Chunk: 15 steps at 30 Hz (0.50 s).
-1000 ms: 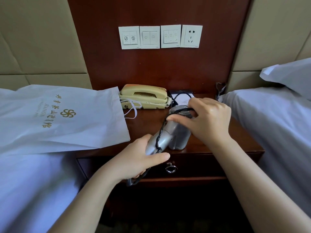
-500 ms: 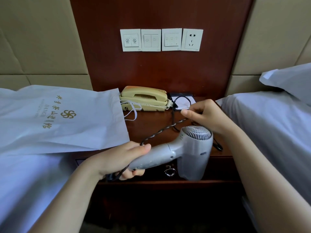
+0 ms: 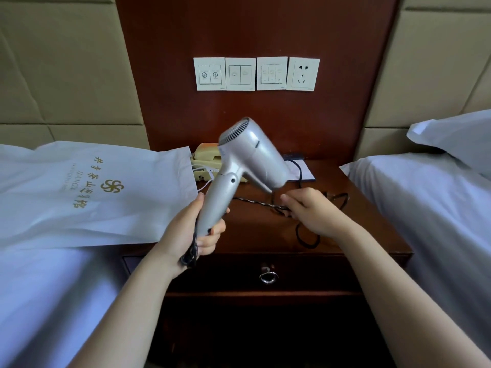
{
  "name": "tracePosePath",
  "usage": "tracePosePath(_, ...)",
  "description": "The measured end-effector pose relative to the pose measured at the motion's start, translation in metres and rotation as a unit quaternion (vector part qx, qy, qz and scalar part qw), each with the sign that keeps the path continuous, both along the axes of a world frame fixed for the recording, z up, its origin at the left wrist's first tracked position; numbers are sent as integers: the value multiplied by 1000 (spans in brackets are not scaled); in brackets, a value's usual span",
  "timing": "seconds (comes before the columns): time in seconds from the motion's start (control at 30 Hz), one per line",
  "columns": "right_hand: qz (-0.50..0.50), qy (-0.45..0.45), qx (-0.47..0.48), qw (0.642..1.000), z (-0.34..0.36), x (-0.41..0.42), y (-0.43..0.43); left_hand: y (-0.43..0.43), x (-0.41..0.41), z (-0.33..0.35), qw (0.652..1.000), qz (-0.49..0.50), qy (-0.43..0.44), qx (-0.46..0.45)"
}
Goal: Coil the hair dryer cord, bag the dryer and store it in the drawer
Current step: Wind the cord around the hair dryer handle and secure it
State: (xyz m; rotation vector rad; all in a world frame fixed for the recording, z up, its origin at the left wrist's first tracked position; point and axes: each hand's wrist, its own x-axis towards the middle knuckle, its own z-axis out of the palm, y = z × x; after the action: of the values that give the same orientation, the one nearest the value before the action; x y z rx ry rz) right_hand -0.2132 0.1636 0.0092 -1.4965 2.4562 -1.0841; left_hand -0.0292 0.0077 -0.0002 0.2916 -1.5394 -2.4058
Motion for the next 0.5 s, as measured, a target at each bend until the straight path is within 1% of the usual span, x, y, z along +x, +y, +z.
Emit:
tracePosePath(0.07,20,51,27,998,4,8,-2,-1,-1,1,999,35,17,0)
tracePosePath(0.17,47,76,55,994,13,17,-2,-5,-1,0,995,87,20,-48)
tracePosePath(0.23,47,92,109,989,19,22,-1,-3,-2,0,989,129,10,-76)
tracePosePath(0.3,42,87,168,981,24,27,1,-1,-4,-1,983,164,4,-86)
tracePosePath(0.37,32,59,218,974,27,31,4,-1,-6,-2,976,198,2,-89)
tracePosePath(0.43,25,60,231,971,31,38,7,-4,-7,-3,967,237,3,-98)
tracePosePath(0.5,25,113,205,972,36,47,7,-8,-8,-3,957,268,-7,-113)
